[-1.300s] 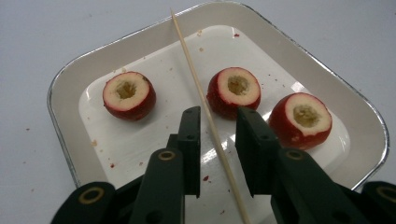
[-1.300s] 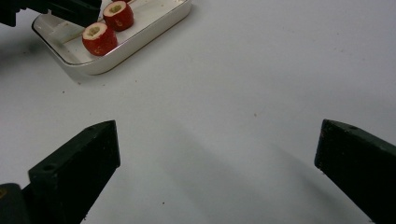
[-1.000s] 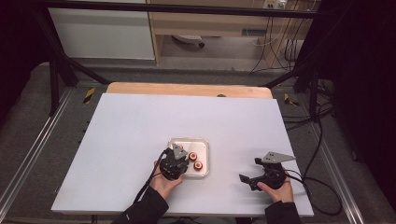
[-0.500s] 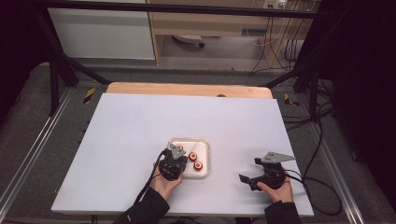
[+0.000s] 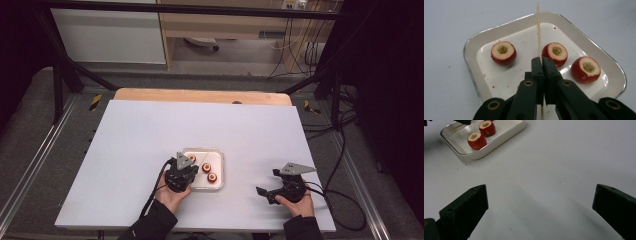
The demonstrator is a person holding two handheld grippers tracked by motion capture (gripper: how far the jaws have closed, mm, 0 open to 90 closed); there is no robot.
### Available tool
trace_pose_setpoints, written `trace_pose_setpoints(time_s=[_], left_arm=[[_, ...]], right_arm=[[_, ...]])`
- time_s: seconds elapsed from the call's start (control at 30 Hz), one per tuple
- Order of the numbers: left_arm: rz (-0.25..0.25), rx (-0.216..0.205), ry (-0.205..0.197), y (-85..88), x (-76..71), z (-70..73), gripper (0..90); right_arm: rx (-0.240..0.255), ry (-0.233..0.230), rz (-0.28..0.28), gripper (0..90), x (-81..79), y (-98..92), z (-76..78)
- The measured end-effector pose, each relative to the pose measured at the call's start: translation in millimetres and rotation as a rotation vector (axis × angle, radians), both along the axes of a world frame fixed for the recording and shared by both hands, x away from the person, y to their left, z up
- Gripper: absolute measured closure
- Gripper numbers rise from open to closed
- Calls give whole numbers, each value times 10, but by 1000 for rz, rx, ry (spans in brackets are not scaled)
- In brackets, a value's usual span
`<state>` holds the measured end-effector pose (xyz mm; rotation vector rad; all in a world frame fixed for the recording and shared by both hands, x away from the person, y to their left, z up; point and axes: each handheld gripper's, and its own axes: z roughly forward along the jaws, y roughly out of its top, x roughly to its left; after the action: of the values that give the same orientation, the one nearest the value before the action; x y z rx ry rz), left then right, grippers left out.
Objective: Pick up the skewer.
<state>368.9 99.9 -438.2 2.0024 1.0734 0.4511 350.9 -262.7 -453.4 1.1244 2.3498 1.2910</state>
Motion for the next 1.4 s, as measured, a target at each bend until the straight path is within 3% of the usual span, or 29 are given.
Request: trace_pose_setpoints(time_s=[0.4,0.7,0.83,0.97,1.07,1.17,1.23,1.33,1.4], left_arm=[[-136,1,-12,217,50,227,882],[-231,45,-22,260,53,320,882],[-271,68,-22,245,41,356,882],[-311,89,-17,218,37,397,882],[-344,108,-17,187,39,432,883],[-374,117,-16,145,36,464,883],[-393,126,-13,111,34,482,883],[-418,135,-12,48,29,503,883],[-437,148,-8,3,30,516,883]], right_arm=[[-23,-35,9,6,-9,89,62],[-106,-83,46,8,-17,318,157],[-160,-104,72,17,-28,440,199],[-249,-143,112,33,-44,603,256],[-267,-157,132,39,-49,663,276],[-330,-191,158,53,-57,769,327],[-346,-199,165,56,-61,792,343],[-381,-230,194,77,-66,859,383],[-430,-271,224,98,-76,932,418]])
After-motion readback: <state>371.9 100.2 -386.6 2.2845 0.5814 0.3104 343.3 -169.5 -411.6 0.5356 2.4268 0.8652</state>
